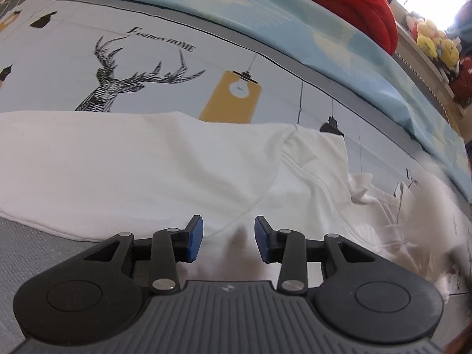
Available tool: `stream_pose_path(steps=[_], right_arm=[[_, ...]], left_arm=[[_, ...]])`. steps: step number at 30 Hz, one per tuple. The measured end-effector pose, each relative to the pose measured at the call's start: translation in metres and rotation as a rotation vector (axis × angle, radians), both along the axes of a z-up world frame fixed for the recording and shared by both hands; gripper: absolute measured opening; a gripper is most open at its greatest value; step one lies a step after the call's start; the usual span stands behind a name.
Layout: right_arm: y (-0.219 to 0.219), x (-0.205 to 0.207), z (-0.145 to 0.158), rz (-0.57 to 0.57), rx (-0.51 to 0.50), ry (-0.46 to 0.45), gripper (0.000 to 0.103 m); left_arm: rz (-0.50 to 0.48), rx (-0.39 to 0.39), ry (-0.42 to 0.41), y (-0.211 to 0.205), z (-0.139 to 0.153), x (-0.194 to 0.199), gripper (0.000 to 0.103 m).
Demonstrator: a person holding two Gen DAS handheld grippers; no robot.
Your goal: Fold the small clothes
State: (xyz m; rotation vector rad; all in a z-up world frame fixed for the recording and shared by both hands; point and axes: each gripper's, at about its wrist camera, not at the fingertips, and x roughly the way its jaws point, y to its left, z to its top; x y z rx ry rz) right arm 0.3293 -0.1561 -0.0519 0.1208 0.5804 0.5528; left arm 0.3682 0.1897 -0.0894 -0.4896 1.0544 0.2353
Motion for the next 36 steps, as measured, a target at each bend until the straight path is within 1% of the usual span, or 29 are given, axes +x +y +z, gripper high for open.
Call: stream_pose_path(steps=[2,3,4,5,7,8,10,12,14,16,18,20,21,23,24,25,26,27,28,29,30,31,32,34,35,36], right_arm=[[0.033,-0.008,-0.016,0.165,-0.065,0.073,0.005],[0.043,-0.011,-0.023,0.193,-0.102,0.101,0.005],[0.046,-0.012,-0.027,0.188,-0.117,0.136,0.005],[0.045,-0.010,-0.029,0.165,-0.118,0.189,0.006],[0.033,-0.002,-0.024,0.054,-0.106,0.280,0.007],[0.027,0.001,-0.019,-0.005,-0.106,0.308,0.009],[0.007,0.011,-0.008,-0.156,-0.077,0.383,0.022],[-0.015,0.015,0.000,-0.278,-0.026,0.429,0.026],[-0.034,0.009,0.003,-0.367,0.042,0.433,0.028],[-0.048,0.003,-0.004,-0.428,0.066,0.417,0.031],[-0.060,0.007,-0.014,-0.479,0.058,0.454,0.032],[-0.073,0.016,-0.019,-0.474,0.103,0.469,0.033],[-0.078,0.019,-0.019,-0.474,0.097,0.454,0.033],[-0.087,0.022,-0.021,-0.502,0.039,0.407,0.033],[-0.094,0.024,-0.025,-0.533,0.012,0.404,0.033],[-0.099,0.026,-0.030,-0.561,0.012,0.419,0.033],[-0.110,0.027,-0.035,-0.596,0.046,0.448,0.033],[-0.116,0.029,-0.040,-0.619,0.080,0.475,0.033],[-0.122,0.031,-0.045,-0.638,0.107,0.506,0.033],[-0.125,0.033,-0.048,-0.651,0.125,0.527,0.033],[-0.127,0.034,-0.050,-0.662,0.143,0.539,0.033],[-0.128,0.035,-0.052,-0.667,0.153,0.545,0.033],[-0.128,0.035,-0.051,-0.670,0.159,0.549,0.033],[-0.127,0.036,-0.051,-0.679,0.171,0.551,0.033],[-0.127,0.037,-0.052,-0.682,0.176,0.554,0.033],[-0.126,0.037,-0.053,-0.685,0.181,0.563,0.033]], left_arm=[[0.002,-0.016,-0.002,0.005,0.001,-0.001,0.043],[0.004,-0.027,-0.002,0.008,0.002,-0.001,0.043],[0.008,-0.041,-0.003,0.010,0.002,0.000,0.043],[0.012,-0.056,-0.005,0.012,0.002,0.000,0.043],[0.018,-0.089,-0.009,0.014,0.002,0.000,0.043],[0.020,-0.101,-0.008,0.014,0.001,0.001,0.043],[0.017,-0.118,-0.004,0.013,-0.002,0.002,0.042],[0.014,-0.138,0.001,0.011,-0.006,0.002,0.041],[0.014,-0.144,0.010,0.010,-0.011,0.003,0.041],[0.009,-0.136,0.021,0.005,-0.016,0.003,0.039],[-0.003,-0.131,0.031,0.000,-0.021,0.004,0.038],[-0.009,-0.124,0.037,-0.006,-0.025,0.006,0.037],[-0.014,-0.118,0.041,-0.009,-0.027,0.008,0.037],[-0.025,-0.107,0.052,-0.016,-0.032,0.010,0.037],[-0.030,-0.098,0.057,-0.019,-0.034,0.012,0.037],[-0.035,-0.084,0.062,-0.022,-0.035,0.012,0.036],[-0.045,-0.067,0.067,-0.025,-0.036,0.012,0.035],[-0.059,-0.047,0.070,-0.029,-0.037,0.013,0.031],[-0.074,-0.028,0.071,-0.032,-0.037,0.013,0.022],[-0.084,-0.009,0.071,-0.034,-0.037,0.013,0.016],[-0.092,0.005,0.067,-0.035,-0.037,0.013,0.007],[-0.092,0.018,0.058,-0.035,-0.035,0.012,0.003],[-0.075,0.031,0.038,-0.034,-0.030,0.011,0.003],[0.001,0.070,-0.016,-0.028,-0.015,0.005,0.001],[0.038,0.100,-0.031,-0.025,-0.008,0.002,0.001],[0.076,0.152,-0.032,-0.024,-0.002,-0.001,0.001]])
